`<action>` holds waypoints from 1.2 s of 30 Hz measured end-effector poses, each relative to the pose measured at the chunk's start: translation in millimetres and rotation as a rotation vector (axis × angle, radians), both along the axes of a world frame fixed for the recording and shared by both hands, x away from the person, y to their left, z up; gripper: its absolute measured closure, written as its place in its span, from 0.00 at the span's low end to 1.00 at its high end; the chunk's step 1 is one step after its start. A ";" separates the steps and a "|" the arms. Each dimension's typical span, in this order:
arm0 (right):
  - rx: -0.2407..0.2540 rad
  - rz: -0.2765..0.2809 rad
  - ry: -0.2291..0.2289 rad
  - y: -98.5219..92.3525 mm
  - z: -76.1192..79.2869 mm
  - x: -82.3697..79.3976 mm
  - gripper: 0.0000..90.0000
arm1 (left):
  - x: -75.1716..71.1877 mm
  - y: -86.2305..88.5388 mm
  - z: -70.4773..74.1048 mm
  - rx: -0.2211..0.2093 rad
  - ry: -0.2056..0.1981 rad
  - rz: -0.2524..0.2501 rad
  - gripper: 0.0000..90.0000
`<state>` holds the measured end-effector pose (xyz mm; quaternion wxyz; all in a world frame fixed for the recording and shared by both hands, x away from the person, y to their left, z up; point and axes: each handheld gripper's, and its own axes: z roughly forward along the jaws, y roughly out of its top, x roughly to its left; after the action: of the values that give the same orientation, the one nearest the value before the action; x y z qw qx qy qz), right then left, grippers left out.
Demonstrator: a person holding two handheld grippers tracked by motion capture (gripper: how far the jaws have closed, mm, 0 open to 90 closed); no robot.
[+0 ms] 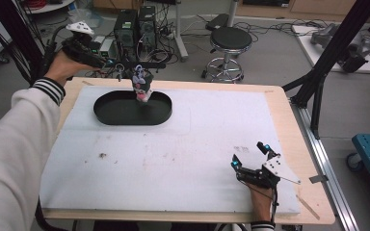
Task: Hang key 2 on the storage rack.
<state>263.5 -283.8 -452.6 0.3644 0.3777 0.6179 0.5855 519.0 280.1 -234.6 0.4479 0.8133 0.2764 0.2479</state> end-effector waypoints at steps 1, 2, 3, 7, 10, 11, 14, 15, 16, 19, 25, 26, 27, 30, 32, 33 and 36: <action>0.001 0.000 0.002 0.0 0.0 0.0 0.01 | -7.1 2.5 -0.4 -0.009 -0.016 -0.001 0.04; 0.002 -0.001 0.004 -0.1 0.0 0.0 0.01 | -17.7 7.4 -0.9 -0.049 -0.028 0.006 0.02; 0.002 -0.001 0.005 -0.1 0.1 0.2 0.01 | -25.5 10.1 -2.4 -0.083 -0.050 0.005 0.02; -0.010 0.003 0.007 0.8 0.4 0.7 0.01 | -71.8 25.9 -12.1 -0.126 -0.125 -0.004 0.02; -0.015 0.003 0.000 0.8 0.3 1.0 0.01 | -112.5 34.8 -23.7 -0.157 -0.172 -0.003 0.02; -0.017 0.003 0.000 0.9 0.3 0.8 0.01 | -123.7 37.0 -27.4 -0.161 -0.178 -0.003 0.02; -0.010 0.003 0.007 1.5 0.3 0.0 0.01 | -152.6 43.5 -37.9 -0.210 -0.209 -0.003 0.02; -0.012 0.002 0.003 1.4 0.3 0.2 0.01 | -160.5 45.9 -41.2 -0.230 -0.221 -0.007 0.02; -0.013 0.002 0.001 1.2 0.3 0.3 0.01 | -167.6 48.2 -44.8 -0.244 -0.230 -0.007 0.02; -0.013 0.002 0.001 1.2 0.3 0.3 0.01 | -184.6 51.2 -55.7 -0.280 -0.255 -0.005 0.02; -0.011 0.005 0.004 1.2 0.3 0.3 0.01 | -202.0 47.3 -81.1 -0.296 -0.251 -0.018 0.02; -0.015 0.003 -0.001 1.0 0.3 0.7 0.01 | -204.1 46.9 -86.8 -0.314 -0.256 -0.017 0.02; -0.012 0.005 0.006 1.3 0.2 0.1 0.01 | -205.3 46.9 -93.1 -0.333 -0.251 -0.020 0.02; -0.014 0.005 0.008 1.7 0.3 -0.2 0.01 | -209.7 47.7 -113.7 -0.351 -0.239 0.002 0.02; -0.015 0.003 0.005 2.0 0.2 -0.1 0.01 | -213.4 48.4 -126.9 -0.366 -0.233 0.020 0.02; -0.016 0.002 0.004 2.0 0.3 -0.2 0.01 | -215.0 48.6 -131.4 -0.370 -0.231 0.026 0.02; -0.015 0.001 0.005 2.0 0.3 -0.2 0.01 | -222.3 50.1 -148.4 -0.378 -0.237 0.039 0.02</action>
<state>263.3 -281.9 -452.3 0.3653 0.3763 0.6234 0.5799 296.6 330.2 -383.0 0.6169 0.6746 0.2790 0.2942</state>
